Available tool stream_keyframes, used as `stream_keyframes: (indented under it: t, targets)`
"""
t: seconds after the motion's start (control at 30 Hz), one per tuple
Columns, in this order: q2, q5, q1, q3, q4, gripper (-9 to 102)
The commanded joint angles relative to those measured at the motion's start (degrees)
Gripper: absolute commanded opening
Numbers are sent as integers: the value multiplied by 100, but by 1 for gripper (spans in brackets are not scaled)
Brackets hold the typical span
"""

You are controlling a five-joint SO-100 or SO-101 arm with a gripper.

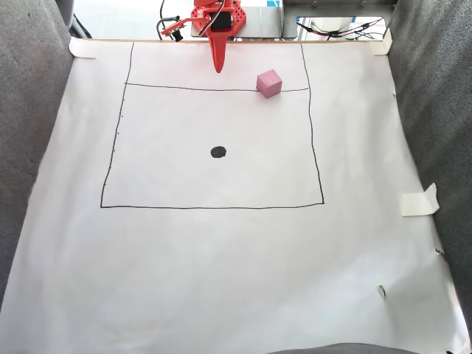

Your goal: Grasp the colored block, Place it on the black dot, and then return the arm to the default position.

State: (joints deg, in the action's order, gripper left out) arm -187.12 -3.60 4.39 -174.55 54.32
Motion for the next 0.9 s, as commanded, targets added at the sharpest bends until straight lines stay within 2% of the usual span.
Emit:
stream_keyframes:
  t: [0.0,0.87]
  targets:
    - [-18,220,-26,44,-44,0]
    - [-18,325,-70,44,-44,0]
